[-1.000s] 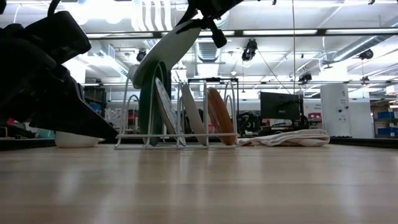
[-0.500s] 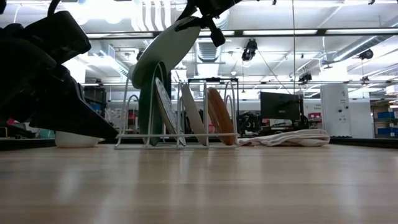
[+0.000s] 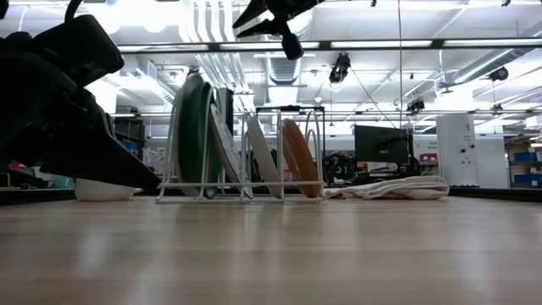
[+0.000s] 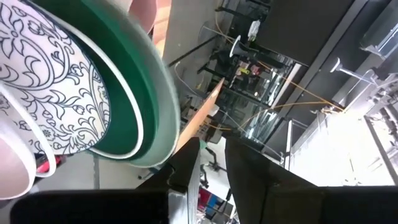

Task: Sort dishes
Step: Return to Home Position

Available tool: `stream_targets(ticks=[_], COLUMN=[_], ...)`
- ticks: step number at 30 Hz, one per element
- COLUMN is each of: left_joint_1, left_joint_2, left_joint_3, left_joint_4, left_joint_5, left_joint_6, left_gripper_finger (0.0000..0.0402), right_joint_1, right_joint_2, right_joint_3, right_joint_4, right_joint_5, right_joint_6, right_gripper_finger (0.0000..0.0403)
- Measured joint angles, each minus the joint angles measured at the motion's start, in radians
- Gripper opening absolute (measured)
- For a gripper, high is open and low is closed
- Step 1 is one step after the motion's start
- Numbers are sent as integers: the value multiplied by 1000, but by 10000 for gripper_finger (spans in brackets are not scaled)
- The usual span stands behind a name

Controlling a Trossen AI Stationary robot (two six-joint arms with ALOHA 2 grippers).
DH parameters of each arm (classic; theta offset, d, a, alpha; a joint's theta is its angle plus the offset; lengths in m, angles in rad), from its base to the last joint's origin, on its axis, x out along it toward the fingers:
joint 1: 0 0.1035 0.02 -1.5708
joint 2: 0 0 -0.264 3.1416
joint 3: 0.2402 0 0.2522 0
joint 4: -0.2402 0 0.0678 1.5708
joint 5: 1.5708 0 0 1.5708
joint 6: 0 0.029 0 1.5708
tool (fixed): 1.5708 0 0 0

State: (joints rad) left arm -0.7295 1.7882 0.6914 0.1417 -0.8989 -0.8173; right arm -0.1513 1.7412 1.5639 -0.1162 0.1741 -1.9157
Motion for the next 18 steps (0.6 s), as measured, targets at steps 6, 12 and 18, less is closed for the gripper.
stream_targets(ticks=[6,12,18], left_joint_1=[0,0,0], left_joint_2=[0,0,0], left_joint_3=[0,0,0], left_joint_4=[0,0,0], left_joint_5=[0,0,0], left_joint_6=[0,0,1], left_gripper_finger=[0,0,0], right_joint_1=[0,-2,-2], right_joint_2=[0,-6,-44], right_joint_3=[0,0,0], right_joint_4=[-2,15,61], right_joint_5=[1,12,154], right_joint_6=[6,134,415], right_gripper_finger=[60,67,73])
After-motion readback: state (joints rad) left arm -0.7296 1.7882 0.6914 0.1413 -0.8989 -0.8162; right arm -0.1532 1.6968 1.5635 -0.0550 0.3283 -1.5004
